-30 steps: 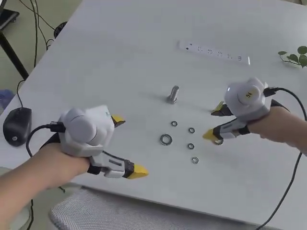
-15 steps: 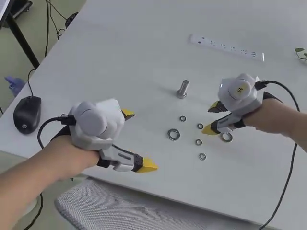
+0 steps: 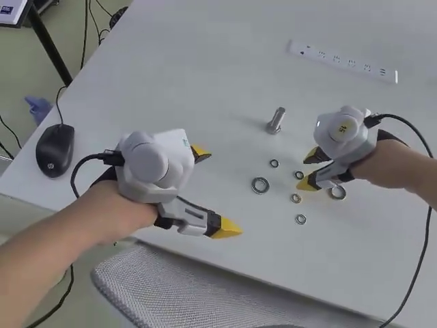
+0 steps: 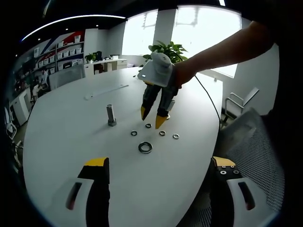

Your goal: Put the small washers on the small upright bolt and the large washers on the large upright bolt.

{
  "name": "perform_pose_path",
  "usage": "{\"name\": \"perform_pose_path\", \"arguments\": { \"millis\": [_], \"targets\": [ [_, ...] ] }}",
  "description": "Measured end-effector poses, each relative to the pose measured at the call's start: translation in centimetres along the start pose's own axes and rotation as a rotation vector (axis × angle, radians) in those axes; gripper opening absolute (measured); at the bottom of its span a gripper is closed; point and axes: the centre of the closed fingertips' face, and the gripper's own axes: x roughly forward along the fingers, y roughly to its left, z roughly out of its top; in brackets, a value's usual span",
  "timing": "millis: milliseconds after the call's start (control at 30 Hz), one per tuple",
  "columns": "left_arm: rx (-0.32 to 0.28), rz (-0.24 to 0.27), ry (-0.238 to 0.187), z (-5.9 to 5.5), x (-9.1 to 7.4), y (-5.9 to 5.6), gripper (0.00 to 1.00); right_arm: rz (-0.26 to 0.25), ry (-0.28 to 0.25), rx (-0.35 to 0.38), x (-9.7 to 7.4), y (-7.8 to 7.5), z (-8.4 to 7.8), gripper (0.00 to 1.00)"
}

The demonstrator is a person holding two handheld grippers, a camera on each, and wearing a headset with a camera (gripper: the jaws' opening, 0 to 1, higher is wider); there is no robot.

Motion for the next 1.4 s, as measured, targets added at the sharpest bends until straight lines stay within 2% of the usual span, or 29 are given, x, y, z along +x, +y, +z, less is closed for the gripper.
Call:
{"name": "perform_pose_path", "arguments": {
  "millis": [167, 233, 267, 333, 467, 567, 633, 733, 867, 1067, 1233, 1400],
  "targets": [
    [-0.001, -0.002, -0.001, 0.1, -0.1, -0.3, 0.86, -0.005, 0.006, -0.005, 0.2, 0.1, 0.1, 0.35],
    [0.001, -0.003, 0.001, 0.1, -0.1, -0.4, 0.85, -0.009, 0.038, -0.027, 0.4, 0.2, -0.5, 0.33],
    [0.001, -0.003, 0.001, 0.1, -0.1, -0.4, 0.84, -0.02, 0.022, -0.049, 0.5, 0.0, -0.2, 0.32],
    [-0.002, -0.002, -0.002, 0.1, -0.1, -0.5, 0.83, -0.019, 0.025, -0.013, 0.4, 0.0, -0.3, 0.32],
    [0.001, -0.002, 0.01, -0.4, 0.0, -0.9, 0.82, -0.021, 0.027, -0.022, 0.4, 0.1, -0.3, 0.3],
    [-0.001, -0.005, 0.012, -0.5, 0.0, -1.2, 0.81, -0.026, 0.041, -0.03, 0.4, 0.2, -0.4, 0.19],
    [0.002, -0.007, 0.011, -0.6, -0.1, -1.6, 0.8, -0.032, 0.05, -0.036, 0.5, 0.0, -0.4, 0.16],
    [-0.002, -0.008, 0.016, -0.8, -0.2, -1.6, 0.78, -0.031, 0.062, -0.023, 0.5, -0.2, -0.3, 0.16],
    [-0.009, -0.002, 0.024, -1.2, -0.4, -1.6, 0.78, -0.035, 0.098, -0.043, 0.6, 0.0, -0.3, 0.16],
    [-0.006, 0.004, 0.031, -1.4, -0.5, -1.6, 0.77, -0.04, 0.149, -0.008, 0.6, -0.2, -0.3, 0.15],
    [-0.01, 0.009, 0.028, -1.3, -0.7, -1.5, 0.77, -0.05, 0.153, -0.044, 0.6, -0.1, -0.3, 0.16],
    [-0.016, 0.01, 0.035, -1.8, -0.9, -1.4, 0.76, -0.059, 0.15, -0.077, 0.7, -0.1, -0.1, 0.16]
  ]
}}
